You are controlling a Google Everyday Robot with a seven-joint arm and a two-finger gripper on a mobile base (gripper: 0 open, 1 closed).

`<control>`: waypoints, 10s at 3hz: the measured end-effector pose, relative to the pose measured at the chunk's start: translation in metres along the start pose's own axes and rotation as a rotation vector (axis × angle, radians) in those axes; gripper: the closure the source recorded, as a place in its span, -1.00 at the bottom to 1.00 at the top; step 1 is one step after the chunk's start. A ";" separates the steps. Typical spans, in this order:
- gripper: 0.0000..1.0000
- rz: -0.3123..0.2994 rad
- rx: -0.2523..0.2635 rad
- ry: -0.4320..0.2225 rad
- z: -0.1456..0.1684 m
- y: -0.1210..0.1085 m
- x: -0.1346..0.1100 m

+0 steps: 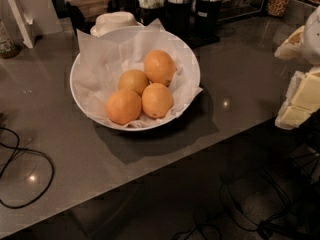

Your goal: Pick orange from white bowl

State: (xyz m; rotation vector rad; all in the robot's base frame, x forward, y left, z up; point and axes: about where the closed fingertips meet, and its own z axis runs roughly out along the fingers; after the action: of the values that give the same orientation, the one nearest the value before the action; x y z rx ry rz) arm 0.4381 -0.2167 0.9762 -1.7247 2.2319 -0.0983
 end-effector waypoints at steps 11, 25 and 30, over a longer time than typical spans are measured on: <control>-1.00 -0.599 -0.194 -0.419 0.061 -0.051 -0.235; -0.52 -0.532 -0.392 -0.574 0.150 -0.083 -0.239; -0.42 -0.490 -0.403 -0.541 0.159 -0.089 -0.232</control>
Offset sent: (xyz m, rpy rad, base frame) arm 0.0000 0.0000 0.0000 0.0000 0.0000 0.0000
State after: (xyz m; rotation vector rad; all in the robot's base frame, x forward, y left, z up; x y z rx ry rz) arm 0.6181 0.0022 0.8953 -2.1458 1.4775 0.6682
